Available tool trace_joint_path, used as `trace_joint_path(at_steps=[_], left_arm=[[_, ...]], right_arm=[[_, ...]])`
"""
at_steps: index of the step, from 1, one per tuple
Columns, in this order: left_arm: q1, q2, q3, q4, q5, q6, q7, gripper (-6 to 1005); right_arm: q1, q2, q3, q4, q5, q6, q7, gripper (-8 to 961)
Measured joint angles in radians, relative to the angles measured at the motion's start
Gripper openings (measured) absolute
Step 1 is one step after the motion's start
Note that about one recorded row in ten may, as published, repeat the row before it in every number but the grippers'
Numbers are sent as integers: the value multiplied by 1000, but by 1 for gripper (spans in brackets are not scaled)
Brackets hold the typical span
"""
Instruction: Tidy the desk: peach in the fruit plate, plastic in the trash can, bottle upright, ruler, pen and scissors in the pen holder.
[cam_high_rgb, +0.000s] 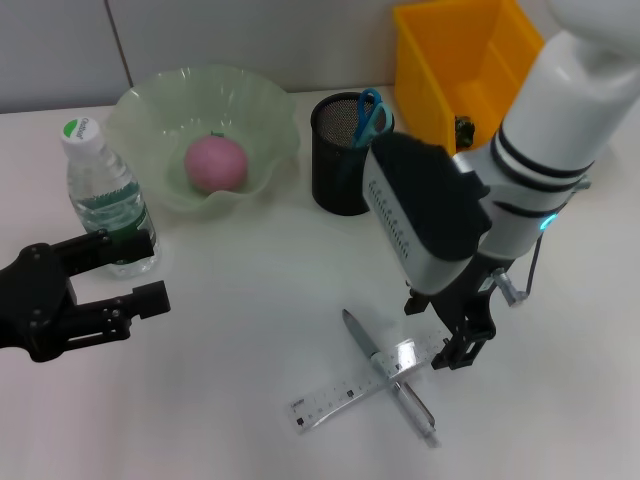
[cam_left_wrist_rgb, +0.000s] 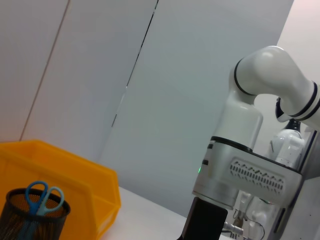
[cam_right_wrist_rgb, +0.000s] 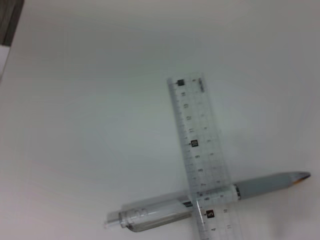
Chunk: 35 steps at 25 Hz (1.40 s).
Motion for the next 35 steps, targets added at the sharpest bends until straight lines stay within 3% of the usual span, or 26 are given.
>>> trace_joint_path(at_steps=[13,24,35], left_arm=[[7,-1,0,-11,-1,-6,-3,806],[5,-2,0,-14,-7,-7,-3,806],[0,-5,0,-14,-1,-13,-9,806]], right_arm=[[3,5,-127,16,-1,56,2,670],[4,5,-154,29,-1,95,4,666],[11,7,-187,44,5,130,18,481]])
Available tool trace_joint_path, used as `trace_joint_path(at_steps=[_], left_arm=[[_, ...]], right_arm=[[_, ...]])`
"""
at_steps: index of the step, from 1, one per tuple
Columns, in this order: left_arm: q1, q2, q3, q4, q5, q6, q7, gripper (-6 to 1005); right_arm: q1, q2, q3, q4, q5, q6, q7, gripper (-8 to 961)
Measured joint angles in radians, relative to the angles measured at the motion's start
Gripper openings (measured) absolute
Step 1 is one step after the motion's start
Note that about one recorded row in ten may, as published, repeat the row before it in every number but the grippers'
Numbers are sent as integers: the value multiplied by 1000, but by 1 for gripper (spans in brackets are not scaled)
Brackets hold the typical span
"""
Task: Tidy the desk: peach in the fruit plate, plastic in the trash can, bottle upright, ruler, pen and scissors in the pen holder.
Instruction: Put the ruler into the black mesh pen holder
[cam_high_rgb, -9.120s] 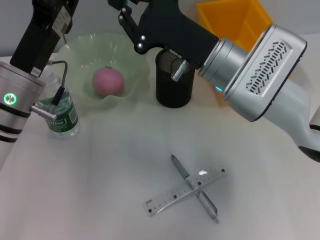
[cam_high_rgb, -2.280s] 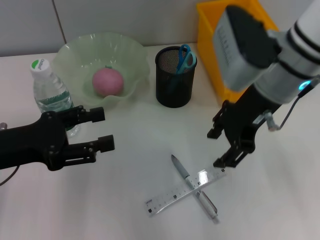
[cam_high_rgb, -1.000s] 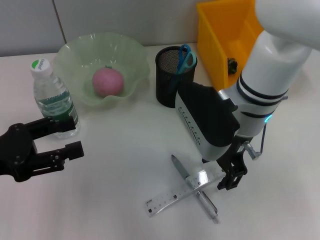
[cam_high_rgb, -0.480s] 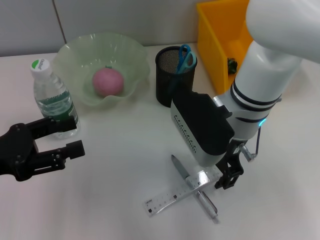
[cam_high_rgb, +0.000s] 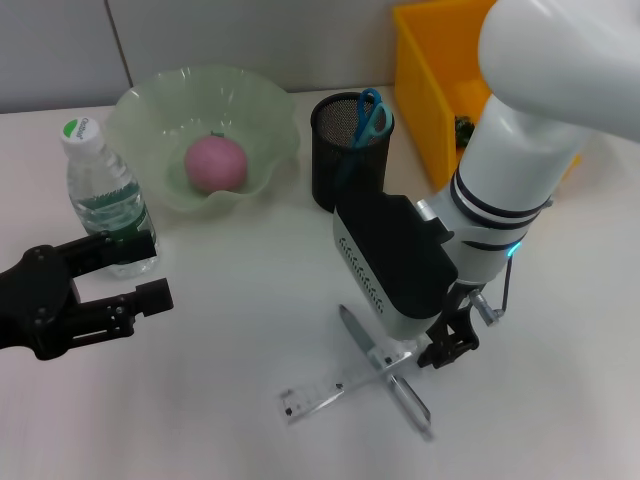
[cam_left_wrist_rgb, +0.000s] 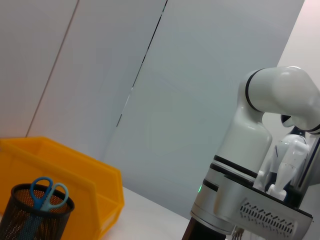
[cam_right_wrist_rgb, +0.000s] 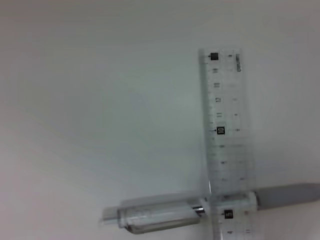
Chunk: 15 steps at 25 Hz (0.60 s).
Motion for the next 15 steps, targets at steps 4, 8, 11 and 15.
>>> trace_joint_path(at_steps=[4,8,11,15], left_arm=[[-3,1,0,0,0,0,0,805],[-4,2,0,0,1,0,0,805],[-5,4,0,0,1,1,0,805],[-8,4,0,8,-2,2,-1,806]], right_arm=[[-4,1,14,-14,2,-8,1,423],[-24,0,54,-68,2,-41,1,380],[-50,-2,110,-133,8,-90,1,380],[-112,-3,204,-262,50,-157,1,380]])
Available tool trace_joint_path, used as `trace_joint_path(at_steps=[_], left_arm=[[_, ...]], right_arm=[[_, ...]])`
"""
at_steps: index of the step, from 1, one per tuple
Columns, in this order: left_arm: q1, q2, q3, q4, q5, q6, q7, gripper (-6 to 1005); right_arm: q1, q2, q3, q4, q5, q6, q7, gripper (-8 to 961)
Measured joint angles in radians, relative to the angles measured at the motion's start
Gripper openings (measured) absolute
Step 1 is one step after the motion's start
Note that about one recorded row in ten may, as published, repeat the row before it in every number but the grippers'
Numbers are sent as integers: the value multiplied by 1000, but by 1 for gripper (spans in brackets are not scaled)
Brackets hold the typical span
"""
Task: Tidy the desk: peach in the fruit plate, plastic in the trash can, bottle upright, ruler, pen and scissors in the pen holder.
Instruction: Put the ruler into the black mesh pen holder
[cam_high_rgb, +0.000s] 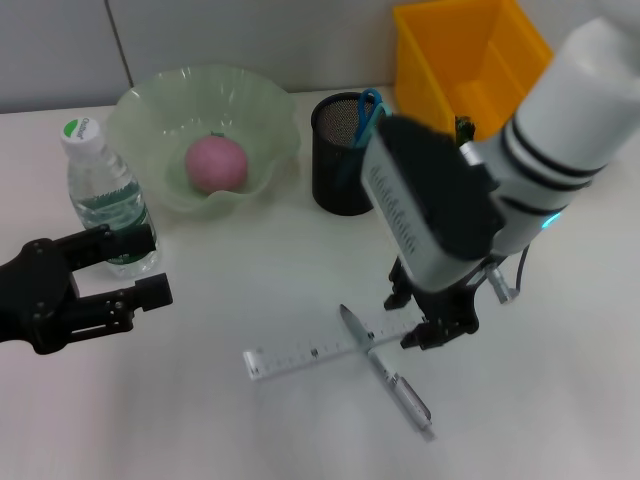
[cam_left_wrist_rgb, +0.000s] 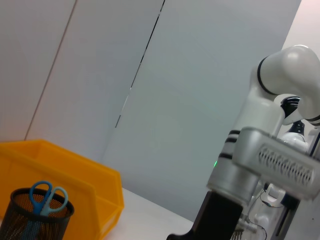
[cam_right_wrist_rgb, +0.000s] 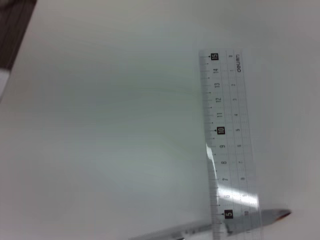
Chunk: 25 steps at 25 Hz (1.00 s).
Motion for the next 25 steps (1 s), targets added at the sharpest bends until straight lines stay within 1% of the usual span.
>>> trace_joint_path(at_steps=[1,2,4,5,9,10,11,12,13,14,16,17,18,21,22,25], left_arm=[[-2,0,0,1,-1,0,0,806],[-4,0,0,1,-1,1,1,806],[-8,0,-4,1,-5,4,2,806],[-8,0,-4,1,-5,4,2,806],[-17,0,-20,1,-6,3,8,805],[-20,-2,-25,1,-6,2,9,805],[-23,-4,-29,1,-6,2,11,805],[-27,-7,-34,2,-6,3,12,805],[-27,-7,-34,2,-6,3,12,805],[-31,-8,-36,2,-6,5,14,805],[-36,-9,-39,3,-6,7,17,805],[-40,-9,-47,3,-6,8,18,805],[-40,-9,-47,3,-6,8,18,805],[-46,-10,-65,3,-7,14,19,805],[-49,-11,-72,3,-8,21,17,805],[-53,-12,-74,3,-10,25,15,805]], right_arm=[[0,0,0,0,0,0,0,380],[-25,0,37,-37,14,-14,0,380],[-50,0,75,-63,30,-21,0,380],[-50,0,75,-63,30,-21,0,380],[-101,-2,170,-94,99,-18,-7,380],[-101,-2,170,-94,99,-18,-7,380],[-110,-2,190,-96,116,-16,-11,380],[-132,-2,239,-100,160,-15,-28,380],[-132,-2,239,-100,160,-15,-28,380],[-159,-2,286,-100,207,-13,-49,380],[-173,-2,305,-100,232,-12,-58,380],[-206,-3,341,-100,285,-10,-78,380],[-206,-3,341,-100,285,-10,-78,380],[-253,-4,372,-94,352,-2,-113,380],[-281,-3,382,-88,384,10,-134,380],[-299,-3,385,-80,405,20,-146,380]])
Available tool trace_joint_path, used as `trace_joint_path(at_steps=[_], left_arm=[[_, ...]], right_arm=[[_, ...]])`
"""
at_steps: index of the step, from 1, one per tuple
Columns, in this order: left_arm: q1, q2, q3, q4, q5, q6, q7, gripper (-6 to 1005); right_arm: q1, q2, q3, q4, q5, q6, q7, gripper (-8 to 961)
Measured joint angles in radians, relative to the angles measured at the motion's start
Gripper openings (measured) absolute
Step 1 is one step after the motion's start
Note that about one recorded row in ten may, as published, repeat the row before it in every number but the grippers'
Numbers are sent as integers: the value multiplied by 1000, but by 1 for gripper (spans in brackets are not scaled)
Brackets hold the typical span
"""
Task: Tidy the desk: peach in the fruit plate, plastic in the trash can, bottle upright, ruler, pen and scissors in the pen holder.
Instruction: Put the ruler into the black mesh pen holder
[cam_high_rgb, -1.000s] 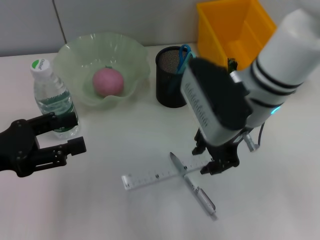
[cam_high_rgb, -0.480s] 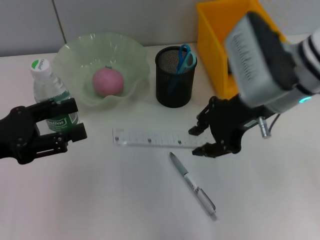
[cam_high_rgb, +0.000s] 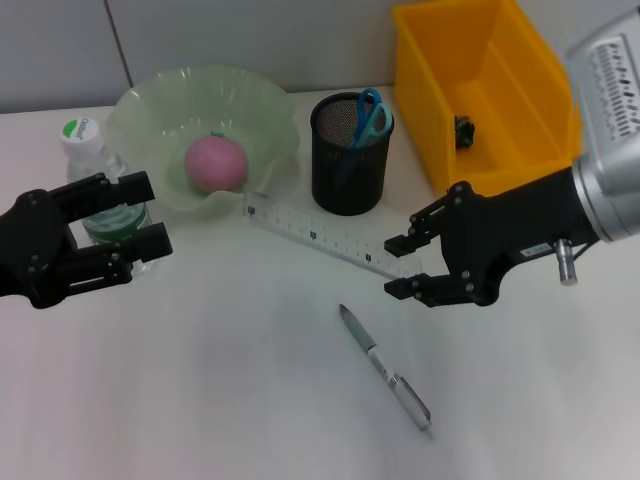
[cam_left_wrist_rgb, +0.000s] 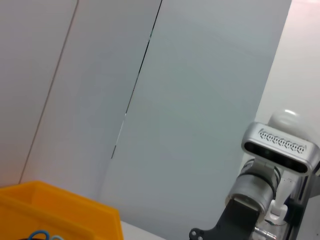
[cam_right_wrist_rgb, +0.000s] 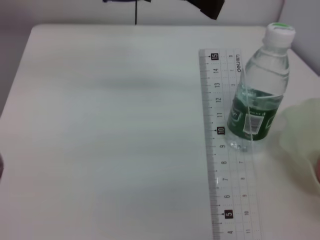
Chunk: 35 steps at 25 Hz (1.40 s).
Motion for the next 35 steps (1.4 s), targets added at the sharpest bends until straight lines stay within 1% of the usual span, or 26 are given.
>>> trace_joint_path(at_steps=[4,10,13,14,16,17,19,21,22,23,24,25,26,27,28,31,32,33,35], left_arm=[[-2,0,-1,0,-8,7,0,805],[1,0,-5,0,-19,14,1,805],[2,-1,-12,0,-23,14,2,805],[2,-6,-19,0,-24,14,4,805],[2,-9,-22,0,-24,14,5,806],[3,-14,-25,-2,-24,11,6,806],[4,-17,-25,-2,-24,10,6,806],[3,-25,-27,-3,-24,8,6,806],[1,-34,-32,-2,-24,8,4,806],[1,-34,-32,-2,-24,8,4,806],[0,-46,-49,-1,-24,10,4,806],[0,-46,-49,-1,-24,10,4,806],[-1,-51,-57,-1,-24,11,5,806],[-5,-69,-77,4,-25,11,10,806],[-5,-69,-77,4,-25,11,10,806],[-17,-86,-83,7,-29,6,35,806],[-32,-89,-77,-12,-41,4,55,806],[-32,-89,-77,-12,-41,4,55,806],[-49,-89,-74,-33,-50,2,69,806]], right_arm=[[-29,0,18,17,50,7,-20,380],[-37,0,30,36,78,19,-36,380],[-41,0,31,68,121,42,-64,380],[-51,1,33,105,178,64,-112,380],[-56,1,34,122,203,74,-134,380],[-60,1,34,163,252,99,-175,380],[-59,1,34,185,270,113,-187,380],[-55,1,34,217,292,134,-200,380],[-54,2,34,261,332,160,-224,380],[-54,2,34,261,332,160,-224,380],[-57,2,35,304,390,181,-259,380],[-57,2,35,304,390,181,-259,380],[-60,2,35,332,430,192,-286,380],[-62,2,35,358,468,202,-311,380],[-64,2,35,383,498,209,-336,380],[-70,3,35,457,585,222,-419,379],[-74,4,35,511,644,225,-484,379],[-74,4,35,511,644,225,-484,379],[-76,4,35,573,717,226,-556,379]])
